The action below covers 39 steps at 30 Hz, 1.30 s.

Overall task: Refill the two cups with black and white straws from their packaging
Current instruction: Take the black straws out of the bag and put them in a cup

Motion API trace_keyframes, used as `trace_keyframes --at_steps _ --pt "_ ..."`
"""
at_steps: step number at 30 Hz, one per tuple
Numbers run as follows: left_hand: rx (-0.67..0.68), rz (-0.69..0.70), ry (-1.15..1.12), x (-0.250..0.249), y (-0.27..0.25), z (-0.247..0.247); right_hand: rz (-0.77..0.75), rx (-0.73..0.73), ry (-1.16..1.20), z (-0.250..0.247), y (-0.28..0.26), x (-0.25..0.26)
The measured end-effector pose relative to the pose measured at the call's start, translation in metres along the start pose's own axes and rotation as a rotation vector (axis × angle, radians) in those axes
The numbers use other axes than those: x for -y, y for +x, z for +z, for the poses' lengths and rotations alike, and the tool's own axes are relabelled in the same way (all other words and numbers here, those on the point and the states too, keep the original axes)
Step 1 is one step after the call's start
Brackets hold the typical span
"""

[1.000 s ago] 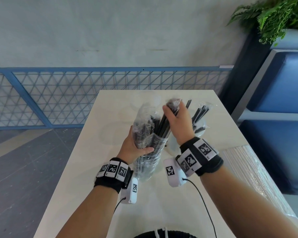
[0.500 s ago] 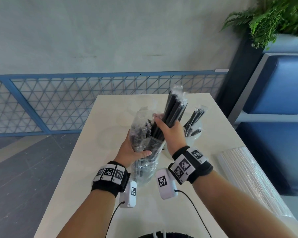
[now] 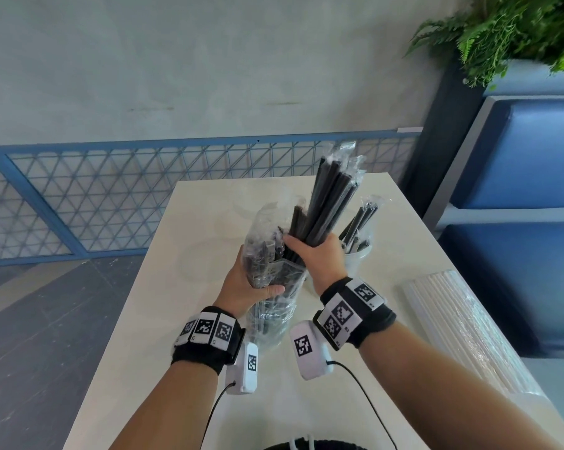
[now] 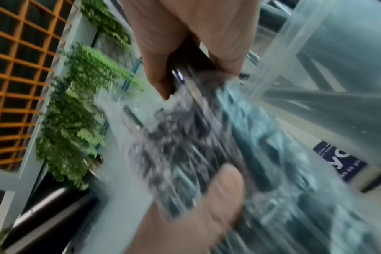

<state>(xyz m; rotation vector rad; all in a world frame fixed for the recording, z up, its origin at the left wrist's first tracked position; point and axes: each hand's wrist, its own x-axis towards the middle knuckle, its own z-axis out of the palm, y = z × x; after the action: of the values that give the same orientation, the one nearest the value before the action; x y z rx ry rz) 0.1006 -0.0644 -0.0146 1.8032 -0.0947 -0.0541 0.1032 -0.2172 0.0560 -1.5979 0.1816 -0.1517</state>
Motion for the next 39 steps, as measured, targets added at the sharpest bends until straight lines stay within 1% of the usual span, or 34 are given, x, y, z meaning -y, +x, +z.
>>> trace_keyframes --at_steps 2,4,7,10,12,14,17,20,23,27,32,34,36,39 --pt "-0.011 -0.016 0.015 0.001 0.0 -0.002 -0.011 -0.037 0.033 -0.005 0.005 0.01" --pt "-0.017 -0.014 0.029 0.002 0.0 -0.004 -0.053 -0.059 0.083 -0.011 0.011 0.023" --pt "-0.016 0.009 0.032 0.001 -0.001 -0.002 -0.087 -0.047 0.166 -0.015 0.011 0.031" --pt "-0.004 0.024 0.022 -0.002 -0.001 0.005 -0.083 0.06 0.061 -0.011 0.001 0.02" --pt "0.0 0.028 0.004 -0.002 0.0 0.007 -0.078 0.082 -0.018 -0.008 -0.006 0.01" --pt "-0.007 0.032 0.008 -0.002 0.0 0.007 -0.082 0.03 -0.014 -0.009 -0.004 0.01" --pt "-0.031 0.036 0.022 0.0 0.0 0.003 -0.096 -0.062 0.086 -0.02 0.004 0.031" --pt "-0.094 0.057 0.035 0.001 0.001 0.0 -0.167 -0.116 0.142 -0.035 0.011 0.056" --pt "-0.164 0.059 0.041 0.004 0.004 -0.002 -0.189 -0.165 0.19 -0.044 0.017 0.064" --pt "-0.192 0.053 0.059 0.006 0.006 0.0 -0.199 -0.23 0.17 -0.051 0.021 0.064" --pt "-0.251 0.031 0.029 0.005 0.008 0.002 -0.309 -0.381 0.192 -0.067 0.034 0.078" --pt "-0.271 0.027 0.009 0.005 0.008 0.0 -0.357 -0.431 0.137 -0.07 0.043 0.081" --pt "-0.268 0.028 -0.015 0.004 0.007 0.0 -0.375 -0.418 0.064 -0.068 0.048 0.078" --pt "-0.232 0.018 -0.049 -0.001 0.004 0.002 -0.347 -0.337 -0.066 -0.057 0.051 0.058"
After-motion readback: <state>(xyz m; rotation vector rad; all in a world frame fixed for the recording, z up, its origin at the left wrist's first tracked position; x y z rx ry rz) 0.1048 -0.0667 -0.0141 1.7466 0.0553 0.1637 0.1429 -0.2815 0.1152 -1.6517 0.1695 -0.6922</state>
